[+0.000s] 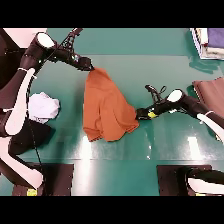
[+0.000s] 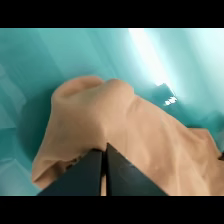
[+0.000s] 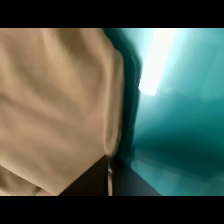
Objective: Fold the shirts.
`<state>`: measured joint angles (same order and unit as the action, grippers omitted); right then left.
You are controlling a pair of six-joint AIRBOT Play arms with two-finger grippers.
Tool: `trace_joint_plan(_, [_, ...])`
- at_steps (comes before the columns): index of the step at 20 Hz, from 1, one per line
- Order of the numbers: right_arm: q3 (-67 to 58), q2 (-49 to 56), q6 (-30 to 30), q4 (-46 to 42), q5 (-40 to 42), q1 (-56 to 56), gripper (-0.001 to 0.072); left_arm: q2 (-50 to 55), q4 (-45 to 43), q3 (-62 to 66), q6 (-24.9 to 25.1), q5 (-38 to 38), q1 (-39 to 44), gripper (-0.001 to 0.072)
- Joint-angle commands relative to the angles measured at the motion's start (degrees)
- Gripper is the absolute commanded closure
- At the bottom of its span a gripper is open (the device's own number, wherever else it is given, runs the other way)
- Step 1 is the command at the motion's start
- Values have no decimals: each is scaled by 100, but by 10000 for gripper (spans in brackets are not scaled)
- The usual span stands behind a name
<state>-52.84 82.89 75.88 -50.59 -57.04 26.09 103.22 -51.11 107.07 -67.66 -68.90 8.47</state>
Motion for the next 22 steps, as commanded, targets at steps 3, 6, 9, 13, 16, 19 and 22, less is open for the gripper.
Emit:
trace_joint_plan(3, [-789,-120,-181,-457,-446,-33,699,-717,-588,31,-439,350,-7,682])
trace_joint_plan(6, [-1764,-1051,299,-1543,-612,-452,700,-1794,-1340,199,-435,326,-7,682])
trace_joint_plan(9, [-2944,-1797,317,-1860,-855,-881,700,-2951,-1143,223,-435,188,-4,681])
trace_joint_plan(13, [-4238,-2332,254,-1860,-1158,-1211,700,-4251,-688,223,-437,-254,-4,681])
trace_joint_plan(16, [-4946,-2415,247,-1864,-1480,-1257,700,-4927,-302,223,-435,-273,-4,681])
trace_joint_plan(19, [-5595,-2184,249,-1862,-1912,-1250,700,-5062,173,203,-385,-531,-4,681])
trace_joint_plan(22, [-6052,-1582,256,-1851,-2761,-1250,700,-4815,160,-315,-385,-741,-4,681])
